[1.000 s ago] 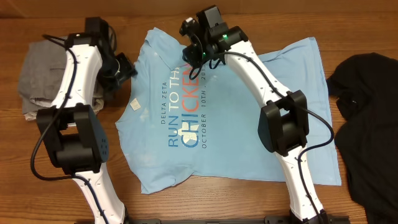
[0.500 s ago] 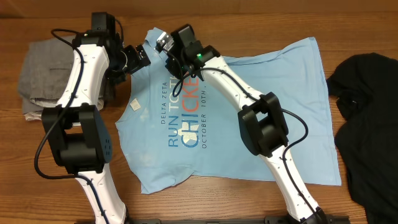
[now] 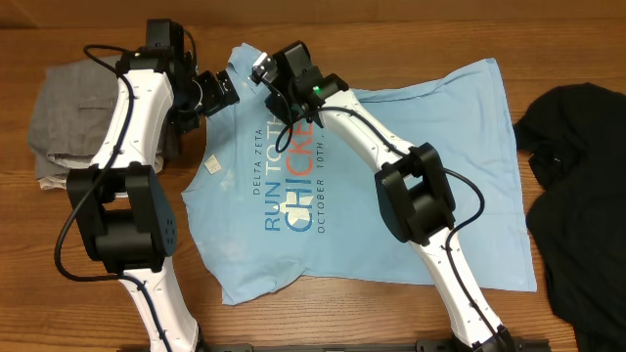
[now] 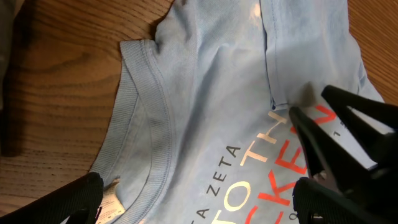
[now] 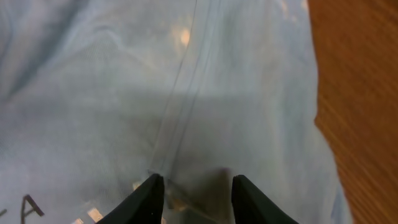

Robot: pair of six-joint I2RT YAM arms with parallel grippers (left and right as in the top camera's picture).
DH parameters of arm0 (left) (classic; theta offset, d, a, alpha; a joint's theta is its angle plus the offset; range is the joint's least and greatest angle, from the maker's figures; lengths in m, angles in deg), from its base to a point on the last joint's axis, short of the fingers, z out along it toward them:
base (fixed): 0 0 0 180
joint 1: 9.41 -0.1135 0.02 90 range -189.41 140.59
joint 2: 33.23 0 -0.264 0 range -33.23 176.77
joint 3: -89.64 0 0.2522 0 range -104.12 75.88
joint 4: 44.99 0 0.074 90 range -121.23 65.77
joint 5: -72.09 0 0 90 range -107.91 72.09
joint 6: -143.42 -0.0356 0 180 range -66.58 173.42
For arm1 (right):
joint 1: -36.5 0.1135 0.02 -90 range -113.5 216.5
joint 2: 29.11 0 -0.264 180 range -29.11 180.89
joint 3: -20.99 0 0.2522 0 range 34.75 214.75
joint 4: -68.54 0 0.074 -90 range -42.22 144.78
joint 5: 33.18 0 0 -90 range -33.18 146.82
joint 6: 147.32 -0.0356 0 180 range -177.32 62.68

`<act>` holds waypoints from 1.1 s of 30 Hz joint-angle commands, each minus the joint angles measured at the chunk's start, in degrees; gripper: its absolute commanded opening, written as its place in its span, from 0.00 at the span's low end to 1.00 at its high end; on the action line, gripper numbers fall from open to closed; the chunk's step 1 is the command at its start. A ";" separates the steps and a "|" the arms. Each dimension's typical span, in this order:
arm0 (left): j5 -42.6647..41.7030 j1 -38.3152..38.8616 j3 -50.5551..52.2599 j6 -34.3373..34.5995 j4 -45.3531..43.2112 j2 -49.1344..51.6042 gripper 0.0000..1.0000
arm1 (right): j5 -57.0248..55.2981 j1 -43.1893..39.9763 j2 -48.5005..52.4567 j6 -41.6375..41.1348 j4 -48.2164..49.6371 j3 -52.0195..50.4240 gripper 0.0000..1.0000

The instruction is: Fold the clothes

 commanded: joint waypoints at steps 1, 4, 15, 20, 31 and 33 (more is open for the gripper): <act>-0.46 0.13 0.35 -1.05 -0.09 0.52 1.00 | -0.04 -0.52 0.46 -0.24 0.61 -0.76 0.40; -0.46 0.13 0.35 -1.05 -0.09 0.52 1.00 | 0.02 -0.52 0.46 -0.26 0.79 -0.76 0.40; -0.46 0.13 0.35 -1.05 -0.09 0.52 1.00 | 4.04 -0.48 0.46 -3.28 1.25 -1.77 0.43; -0.46 0.13 0.35 -1.05 -0.09 0.52 1.00 | 4.04 -0.48 0.46 -3.30 4.33 -5.09 0.43; -0.46 0.13 0.35 -1.05 -0.09 0.52 1.00 | 3.80 -0.59 0.44 -7.63 7.65 -4.98 0.16; -0.46 0.13 0.35 -1.05 -0.09 0.52 1.00 | 3.80 -0.59 0.44 -7.61 8.09 -4.96 0.15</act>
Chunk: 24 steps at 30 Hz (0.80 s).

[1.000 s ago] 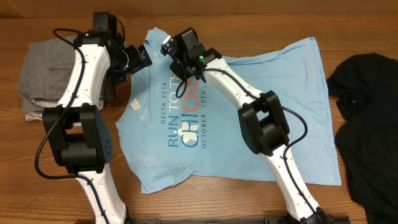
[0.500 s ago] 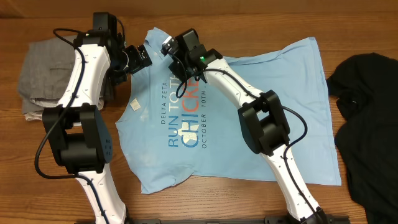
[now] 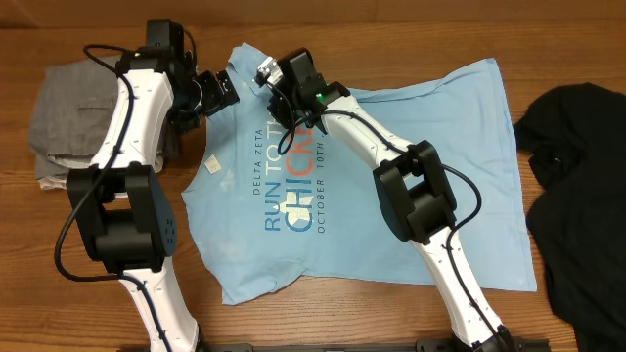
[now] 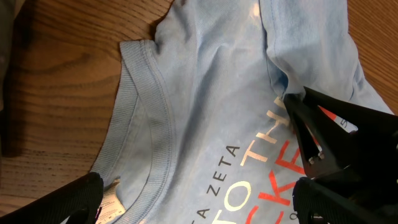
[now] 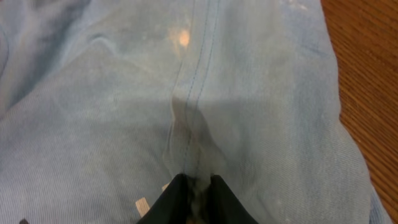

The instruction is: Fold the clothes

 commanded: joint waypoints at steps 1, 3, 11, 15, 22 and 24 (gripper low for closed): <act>-0.46 0.13 0.35 -0.85 -0.09 0.52 1.00 | 0.48 -0.22 0.31 -1.92 1.09 -0.44 0.14; -0.46 0.13 0.35 -0.85 -0.09 0.52 1.00 | 0.44 -0.24 0.31 -1.92 1.27 -0.31 0.09; -0.46 0.13 0.35 -0.85 -0.09 0.52 1.00 | 0.11 -1.97 0.31 -5.40 0.83 3.74 0.04; -0.46 0.13 0.35 -0.85 -0.09 0.52 1.00 | 0.09 -3.50 0.31 -5.35 1.14 5.20 0.04; -0.46 0.13 0.35 -0.85 -0.09 0.52 1.00 | 0.13 -6.97 0.31 -5.35 6.05 5.05 0.04; -0.46 0.13 0.35 -0.85 -0.09 0.52 1.00 | 0.11 -7.74 0.33 -5.33 8.66 4.70 0.04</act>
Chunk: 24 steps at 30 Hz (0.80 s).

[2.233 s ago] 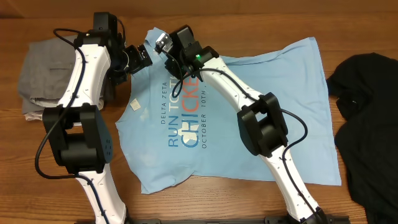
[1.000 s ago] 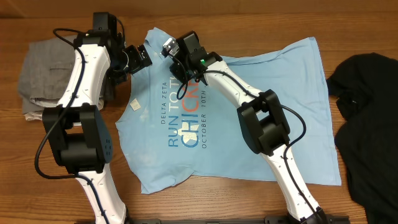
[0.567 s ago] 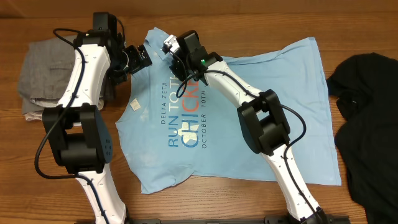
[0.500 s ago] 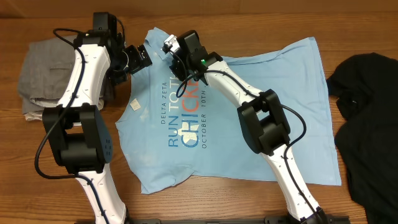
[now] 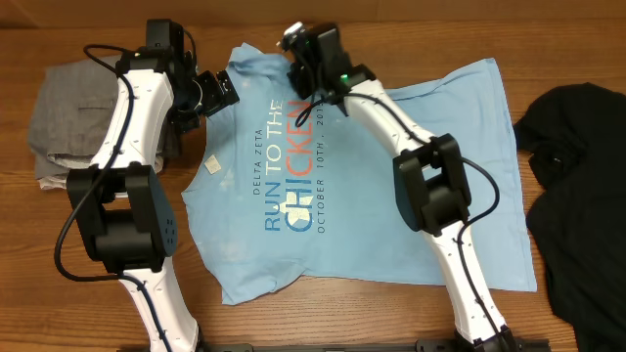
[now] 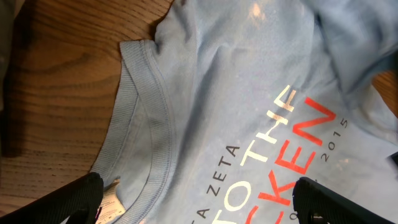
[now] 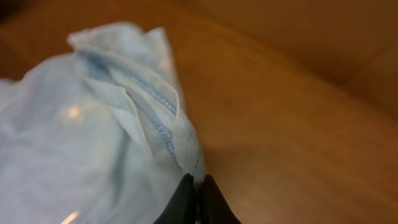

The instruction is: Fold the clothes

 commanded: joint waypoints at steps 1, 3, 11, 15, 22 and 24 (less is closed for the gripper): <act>-0.44 0.13 0.35 -0.85 -0.09 0.52 1.00 | 0.11 -1.40 0.31 -0.50 4.02 0.57 0.04; -0.44 0.13 0.35 -0.85 -0.09 0.52 1.00 | 0.09 -1.90 0.35 -0.50 7.41 -0.13 0.04; -0.44 0.13 0.35 -0.85 -0.09 0.52 1.00 | 0.09 -3.54 4.52 -0.24 17.81 -0.33 0.07; -0.44 0.13 0.35 -0.85 -0.09 0.52 1.00 | 0.07 -4.22 7.91 -0.24 20.81 -0.33 0.17; -0.44 0.13 0.35 -0.85 -0.09 0.52 1.00 | -5.35 -5.42 9.66 -3.65 30.73 0.07 0.33; -0.44 0.13 0.35 -0.85 -0.09 0.52 1.00 | -5.90 -6.25 7.85 -8.59 30.88 2.82 0.44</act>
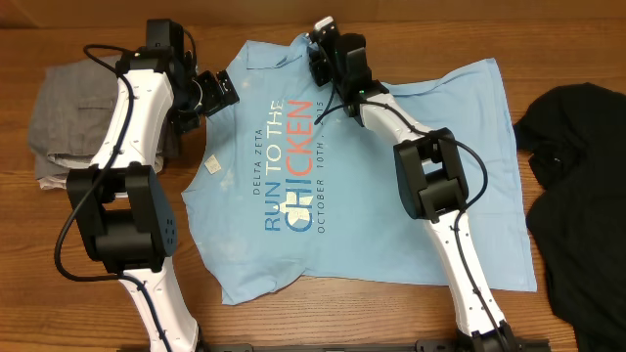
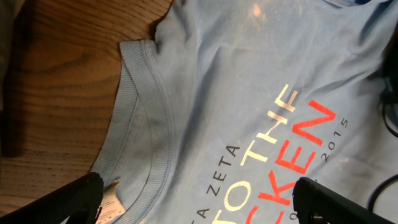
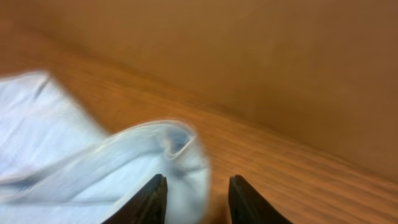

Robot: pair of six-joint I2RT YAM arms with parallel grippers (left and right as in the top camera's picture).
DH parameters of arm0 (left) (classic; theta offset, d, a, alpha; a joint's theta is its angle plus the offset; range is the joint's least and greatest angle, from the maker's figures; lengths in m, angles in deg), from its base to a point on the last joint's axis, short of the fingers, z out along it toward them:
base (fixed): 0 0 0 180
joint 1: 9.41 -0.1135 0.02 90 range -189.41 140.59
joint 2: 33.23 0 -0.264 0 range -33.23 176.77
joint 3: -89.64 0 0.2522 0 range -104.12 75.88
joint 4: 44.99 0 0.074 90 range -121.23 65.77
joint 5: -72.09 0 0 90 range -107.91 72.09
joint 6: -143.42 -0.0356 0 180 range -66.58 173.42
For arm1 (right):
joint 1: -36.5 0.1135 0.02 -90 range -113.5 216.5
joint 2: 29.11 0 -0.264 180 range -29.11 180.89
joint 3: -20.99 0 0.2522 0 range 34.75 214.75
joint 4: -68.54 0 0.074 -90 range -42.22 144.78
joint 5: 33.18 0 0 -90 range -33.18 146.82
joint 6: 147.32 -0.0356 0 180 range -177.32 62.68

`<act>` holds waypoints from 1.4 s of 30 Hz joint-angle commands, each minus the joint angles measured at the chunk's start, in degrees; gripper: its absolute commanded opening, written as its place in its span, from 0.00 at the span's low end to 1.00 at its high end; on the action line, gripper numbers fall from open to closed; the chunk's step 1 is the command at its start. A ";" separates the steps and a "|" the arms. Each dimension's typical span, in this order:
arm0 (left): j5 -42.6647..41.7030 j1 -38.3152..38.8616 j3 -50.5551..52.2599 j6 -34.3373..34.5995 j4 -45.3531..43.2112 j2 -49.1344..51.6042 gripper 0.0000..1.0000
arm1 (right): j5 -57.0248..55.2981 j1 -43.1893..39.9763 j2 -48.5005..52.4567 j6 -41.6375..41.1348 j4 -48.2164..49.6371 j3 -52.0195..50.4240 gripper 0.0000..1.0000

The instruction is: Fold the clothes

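Note:
A light blue T-shirt (image 1: 391,176) printed "RUN TO THE CHICKEN" lies spread flat on the wooden table. My left gripper (image 1: 217,93) hovers open just over its ribbed collar (image 2: 146,130), the jaws wide apart (image 2: 196,205) with the collar and white label between them. My right gripper (image 1: 326,41) is at the shirt's far edge, open (image 3: 196,200). A bunched sleeve hem (image 3: 143,149) lies loose at and just in front of its left finger, blurred.
A pile of grey folded clothes (image 1: 68,108) sits at the far left, beside the left arm. A black garment (image 1: 577,156) lies crumpled at the right edge. Bare wooden table (image 3: 298,162) runs beyond the shirt's far edge.
My right gripper, which was shut on the sleeve hem, has opened and let it go at the shirt's far edge. It sits a little further right. The left gripper has not moved.
My right gripper stood open over a sleeve folded onto the shirt's print. Then it was shut on that fold. Later it held the hem at the far edge, the print uncovered. Now the hem lies released there. The left gripper stayed open over the collar.

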 commanded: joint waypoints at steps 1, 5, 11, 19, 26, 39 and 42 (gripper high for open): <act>-0.44 0.13 0.35 -0.85 -0.09 0.52 1.00 | -2.86 -1.66 -4.11 -8.50 0.13 4.94 0.55; -0.44 0.13 0.35 -0.85 -0.09 0.52 1.00 | -1.05 -2.93 -8.59 -11.89 -8.09 9.33 1.00; -0.44 0.13 0.35 -0.85 -0.09 0.52 1.00 | 2.27 -5.01 -18.25 -13.00 -39.91 13.99 1.00; -0.44 0.13 0.35 -0.83 -0.09 0.52 1.00 | 3.69 -6.14 -24.96 -13.68 -73.22 13.97 0.26; -0.44 0.13 0.35 -0.85 -0.09 0.52 1.00 | 3.74 -6.14 -24.04 -19.10 -84.30 8.76 0.04; -0.42 0.07 0.35 -0.85 -0.09 0.52 1.00 | 3.21 -6.25 -24.04 -22.08 -60.08 -13.22 0.04; -0.42 0.15 0.35 -0.85 -0.09 0.52 1.00 | 1.27 -6.25 -24.04 -22.08 -55.36 -15.17 0.04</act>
